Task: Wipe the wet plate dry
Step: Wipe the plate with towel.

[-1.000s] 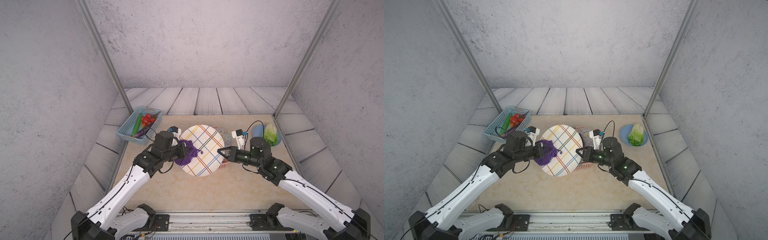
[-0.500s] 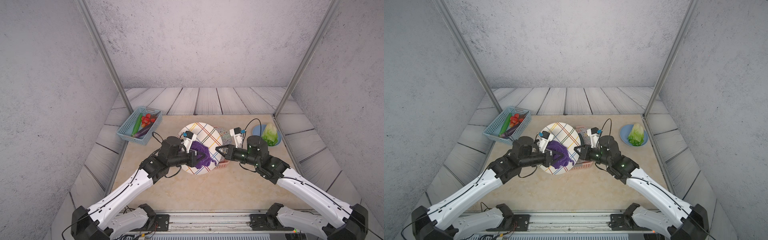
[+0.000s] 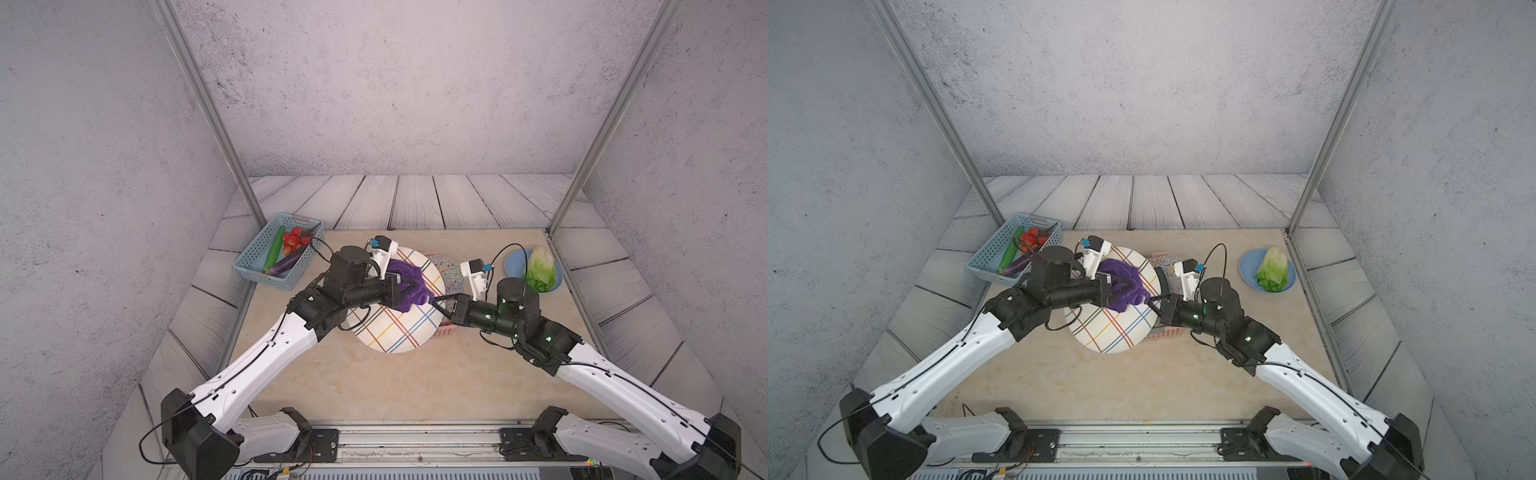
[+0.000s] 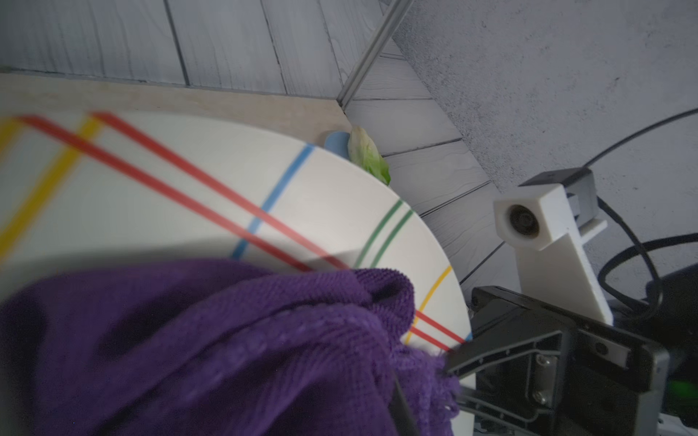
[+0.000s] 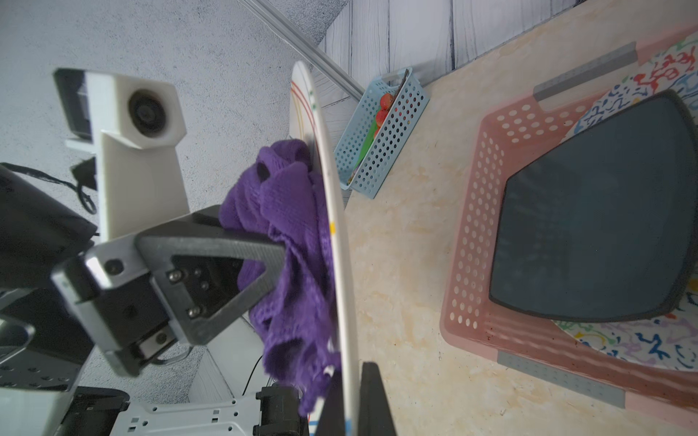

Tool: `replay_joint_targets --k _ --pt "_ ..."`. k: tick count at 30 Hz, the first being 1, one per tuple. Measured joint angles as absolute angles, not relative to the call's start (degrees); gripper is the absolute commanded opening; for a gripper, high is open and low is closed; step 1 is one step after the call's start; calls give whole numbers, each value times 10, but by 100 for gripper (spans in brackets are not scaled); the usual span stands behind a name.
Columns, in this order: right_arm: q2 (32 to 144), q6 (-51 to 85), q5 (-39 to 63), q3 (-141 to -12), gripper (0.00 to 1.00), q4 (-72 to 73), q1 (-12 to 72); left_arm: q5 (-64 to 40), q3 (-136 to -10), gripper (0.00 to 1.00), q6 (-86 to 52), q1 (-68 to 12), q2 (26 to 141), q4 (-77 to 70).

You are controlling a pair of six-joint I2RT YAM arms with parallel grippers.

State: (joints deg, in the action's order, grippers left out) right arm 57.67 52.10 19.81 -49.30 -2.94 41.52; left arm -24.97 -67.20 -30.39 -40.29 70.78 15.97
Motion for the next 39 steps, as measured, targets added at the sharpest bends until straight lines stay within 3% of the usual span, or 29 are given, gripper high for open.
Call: replay_joint_targets --k 8,16,21,28,39 --pt "574 536 193 -510 0 -9 379 -230 -597 0 -326 -399 597 172" --pt "518 648 206 -474 0 142 278 -344 -524 0 -562 -196 507 20" --pt "529 716 243 -448 0 237 278 -386 -517 0 -739 -191 542 -120" --pt "569 776 267 -454 0 334 289 -367 -521 0 -920 -199 552 -255" --pt "634 809 309 -458 0 456 354 -297 -527 0 -1047 -225 603 -431"
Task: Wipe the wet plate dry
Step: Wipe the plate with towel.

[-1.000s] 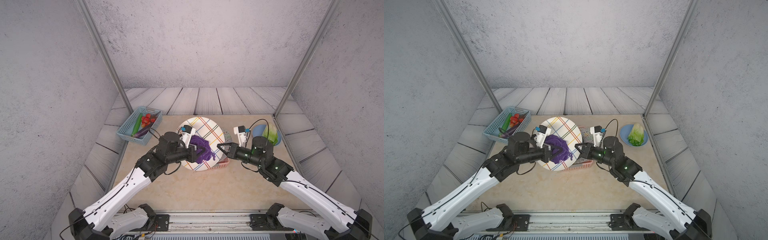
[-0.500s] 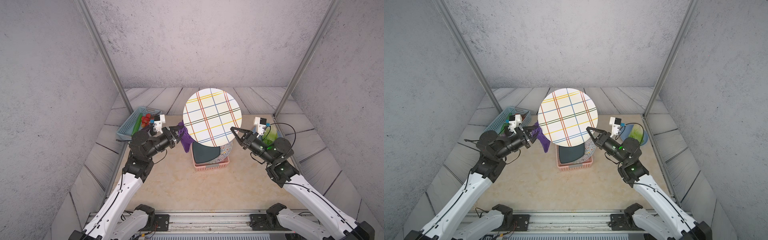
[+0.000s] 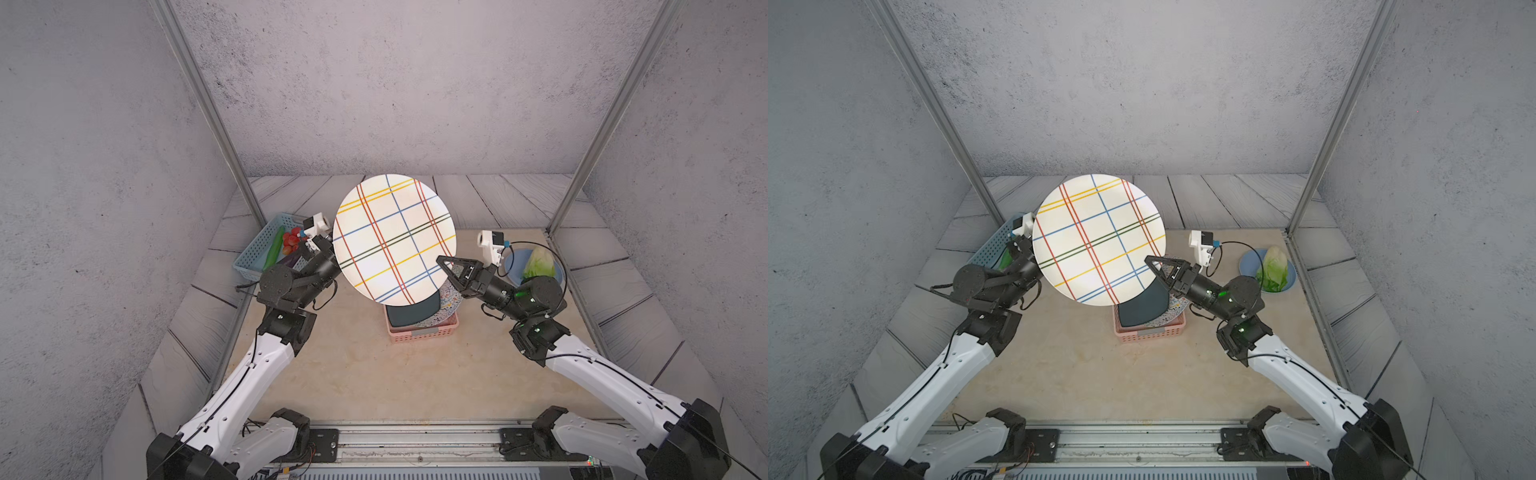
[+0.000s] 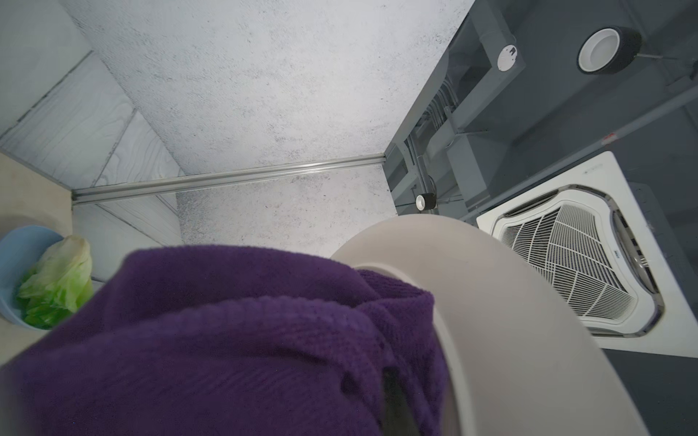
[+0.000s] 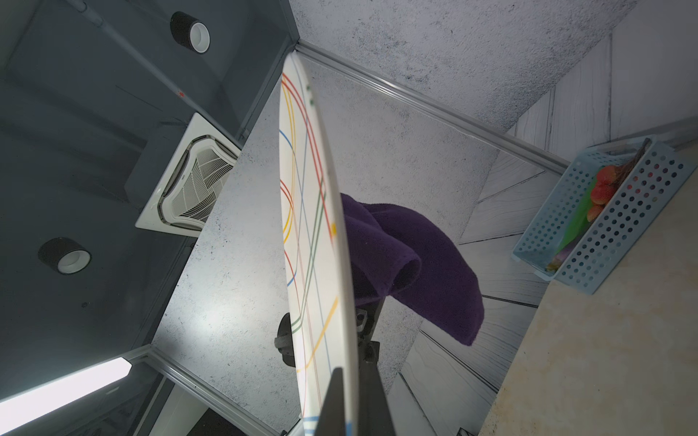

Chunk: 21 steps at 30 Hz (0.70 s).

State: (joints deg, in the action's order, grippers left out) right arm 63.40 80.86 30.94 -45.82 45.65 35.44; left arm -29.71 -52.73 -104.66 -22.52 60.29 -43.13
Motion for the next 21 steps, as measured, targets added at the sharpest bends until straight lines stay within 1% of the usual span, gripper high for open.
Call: replay_joint_targets --k 3,6,9,11,15,18,21 --pt "655 819 311 -474 0 488 360 -278 -534 0 -1043 -263 605 -439" --pt "669 826 307 -508 0 509 362 -261 -536 0 -1024 -327 605 -437" --pt "670 826 292 -546 0 508 341 -256 -536 0 -1012 -362 602 -436" --pt "665 828 281 -551 0 507 323 -252 -537 0 -1007 -358 592 -435" --pt "645 832 273 -529 0 498 310 -248 -569 0 -1001 -322 583 -418" --pt "630 836 274 -509 0 513 324 -249 -606 0 -1003 -316 602 -423" --pt "626 834 266 -501 0 525 342 -246 -619 0 -1009 -327 628 -460"
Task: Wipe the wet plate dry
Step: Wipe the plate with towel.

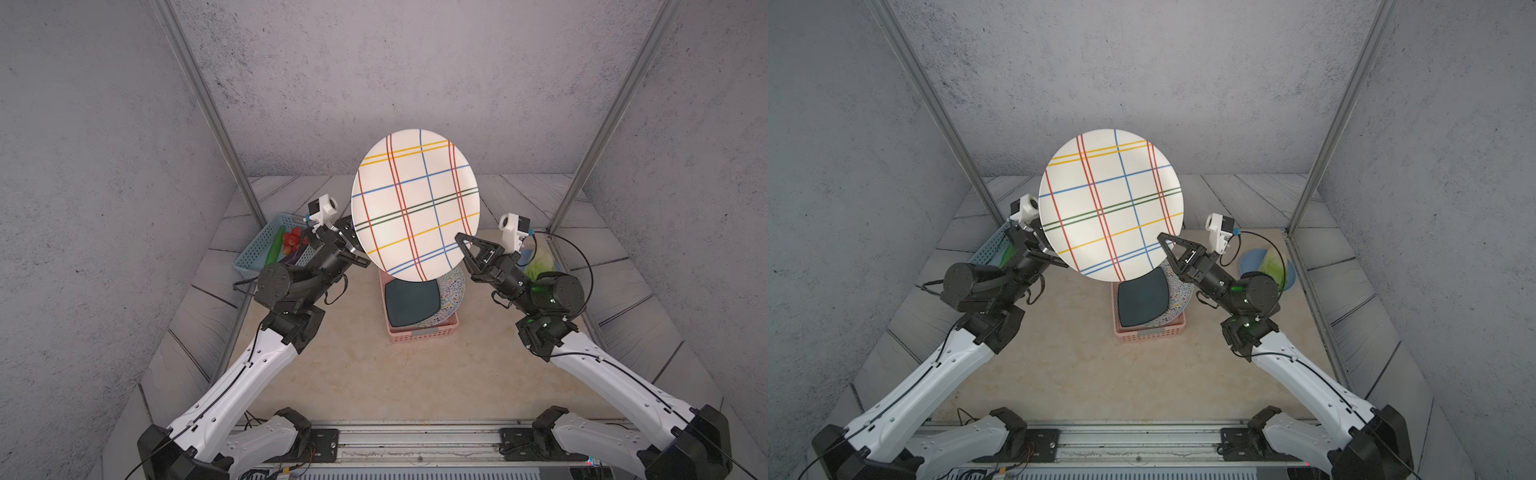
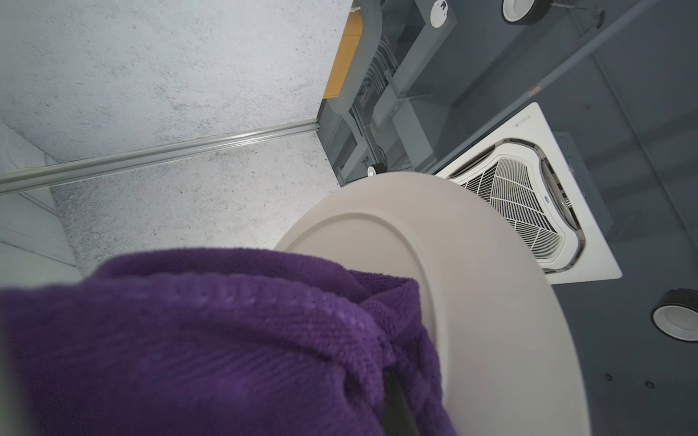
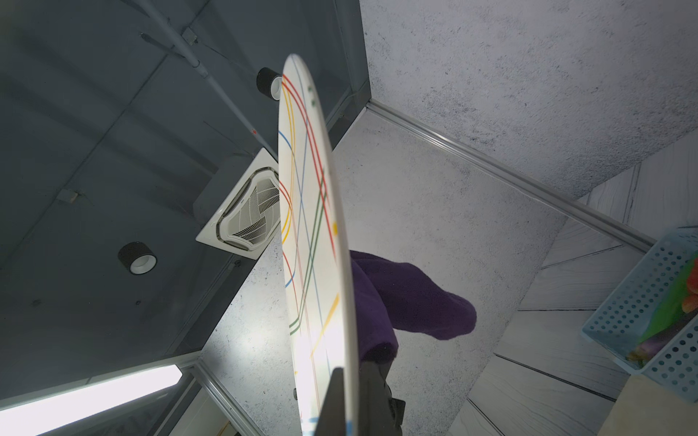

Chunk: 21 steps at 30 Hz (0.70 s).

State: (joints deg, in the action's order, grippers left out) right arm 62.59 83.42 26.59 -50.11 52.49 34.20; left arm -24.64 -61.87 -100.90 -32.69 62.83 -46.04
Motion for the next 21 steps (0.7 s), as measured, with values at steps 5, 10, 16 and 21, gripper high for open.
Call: replay_joint_targets --k 5,10,16,21 --pt "650 825 263 -523 0 519 345 -243 -587 0 -999 -366 643 -463" --pt "665 825 248 -558 0 476 299 -226 -503 0 -915 -380 526 -341" --pt "649 767 208 -559 0 332 255 -140 -576 0 -661 -385 358 -27" --pt "637 665 210 -589 0 171 270 -84 -670 0 -487 -385 409 125"
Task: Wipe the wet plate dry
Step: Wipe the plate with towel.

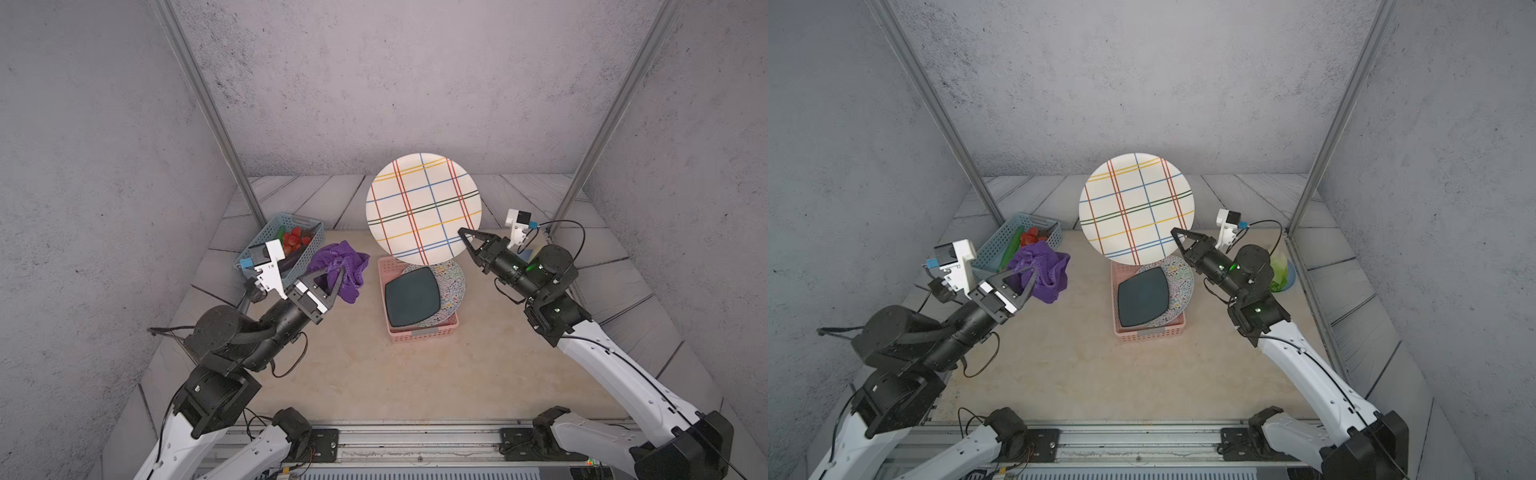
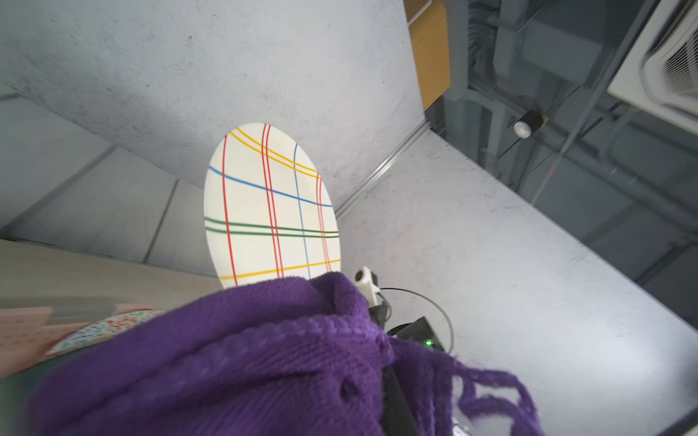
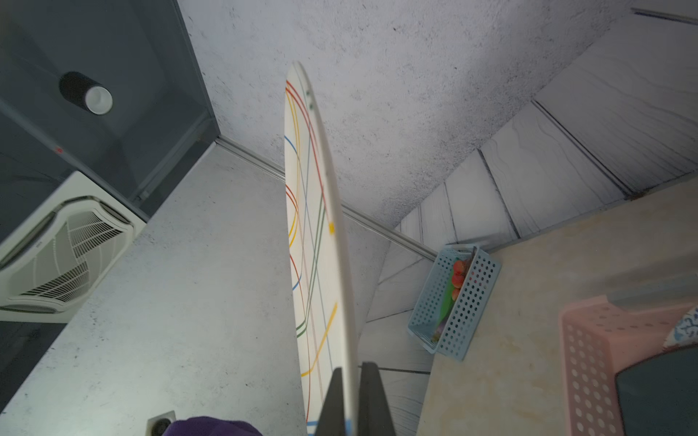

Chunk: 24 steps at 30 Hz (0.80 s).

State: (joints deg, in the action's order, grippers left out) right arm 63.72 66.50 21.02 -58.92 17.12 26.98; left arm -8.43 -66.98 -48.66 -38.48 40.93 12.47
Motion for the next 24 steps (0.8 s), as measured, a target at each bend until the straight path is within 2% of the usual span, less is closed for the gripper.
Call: replay_joint_targets --k 7,11,15,18,24 --pt "620 585 233 -597 0 100 289 -51 -703 0 -385 -384 579 218" --pt "601 556 235 -562 0 91 295 -35 -729 0 -358 -368 611 256" --pt "570 524 246 -519 0 81 344 -35 -782 0 -336 -317 633 278" --pt "561 514 255 -498 0 79 375 -121 -804 0 -309 -311 656 256" --pt "562 525 214 -500 0 83 369 -243 -771 0 -264 -389 703 211"
